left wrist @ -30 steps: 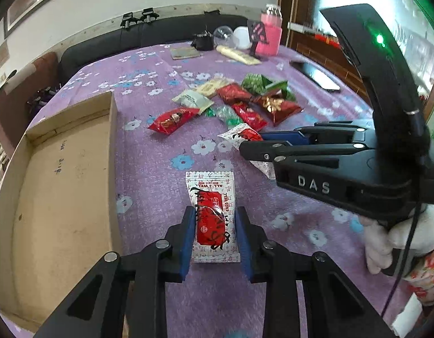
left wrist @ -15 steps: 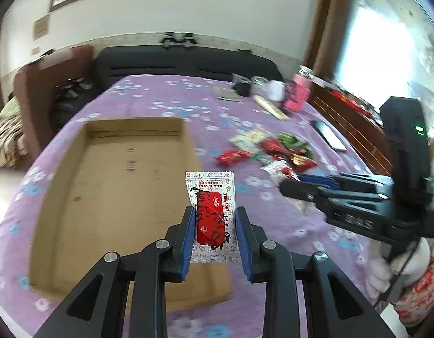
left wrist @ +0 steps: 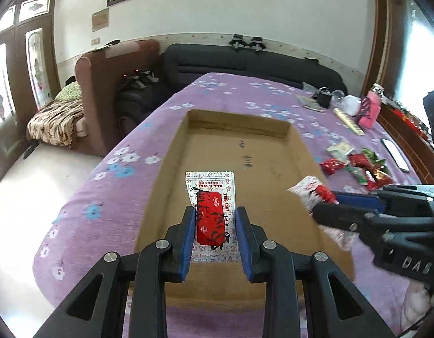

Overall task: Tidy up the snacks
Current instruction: 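Carry the sachets into the cardboard box and open both tools, then grasp the red candy packet with the left tool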

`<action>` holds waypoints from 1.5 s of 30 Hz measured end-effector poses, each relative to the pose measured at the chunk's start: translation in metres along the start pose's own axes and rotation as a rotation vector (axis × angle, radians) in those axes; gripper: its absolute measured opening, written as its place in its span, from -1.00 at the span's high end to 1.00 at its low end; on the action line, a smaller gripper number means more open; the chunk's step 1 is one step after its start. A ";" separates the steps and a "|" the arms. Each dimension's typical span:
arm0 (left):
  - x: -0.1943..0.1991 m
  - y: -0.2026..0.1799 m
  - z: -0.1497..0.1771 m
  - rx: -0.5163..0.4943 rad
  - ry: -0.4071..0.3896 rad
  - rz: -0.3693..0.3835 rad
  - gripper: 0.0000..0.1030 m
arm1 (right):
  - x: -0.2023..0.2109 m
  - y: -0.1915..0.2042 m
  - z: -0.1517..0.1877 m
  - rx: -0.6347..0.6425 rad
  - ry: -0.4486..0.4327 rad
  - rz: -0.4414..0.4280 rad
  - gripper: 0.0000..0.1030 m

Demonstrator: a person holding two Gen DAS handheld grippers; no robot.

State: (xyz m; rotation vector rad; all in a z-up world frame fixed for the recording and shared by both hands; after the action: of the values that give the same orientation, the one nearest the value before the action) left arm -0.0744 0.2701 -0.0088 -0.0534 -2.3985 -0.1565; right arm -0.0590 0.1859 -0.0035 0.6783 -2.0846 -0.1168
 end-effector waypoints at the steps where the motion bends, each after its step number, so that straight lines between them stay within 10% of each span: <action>1: -0.003 0.004 0.001 0.002 0.005 -0.003 0.43 | -0.005 0.004 0.001 0.003 0.008 0.001 0.64; 26: -0.034 0.032 0.014 0.102 0.051 0.038 0.34 | -0.066 0.022 0.002 -0.023 0.082 0.023 0.62; 30: -0.026 0.033 0.012 0.114 0.040 0.026 0.05 | -0.057 0.020 0.000 -0.034 0.062 0.012 0.61; 37: -0.004 0.034 0.004 0.218 -0.022 0.104 -0.43 | -0.021 0.008 -0.005 -0.068 -0.025 -0.005 0.12; 45: 0.014 -0.017 -0.022 0.180 -0.069 0.259 -0.44 | 0.036 -0.065 -0.004 -0.118 -0.160 0.073 -0.14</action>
State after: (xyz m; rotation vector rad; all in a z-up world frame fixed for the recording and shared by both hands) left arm -0.0719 0.2504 0.0148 -0.2877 -2.4374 0.1841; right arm -0.0436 0.1130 0.0043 0.5363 -2.2325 -0.2578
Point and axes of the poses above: each gripper's, at about its wrist camera, not at the fingertips, and x roughly against the way its jaws point, y to its left, z to its underside, the point moved 10 cm from there along -x, roughly the way its jaws point, and after that the axes turned 13 degrees about -x, right-handed, at the moved point
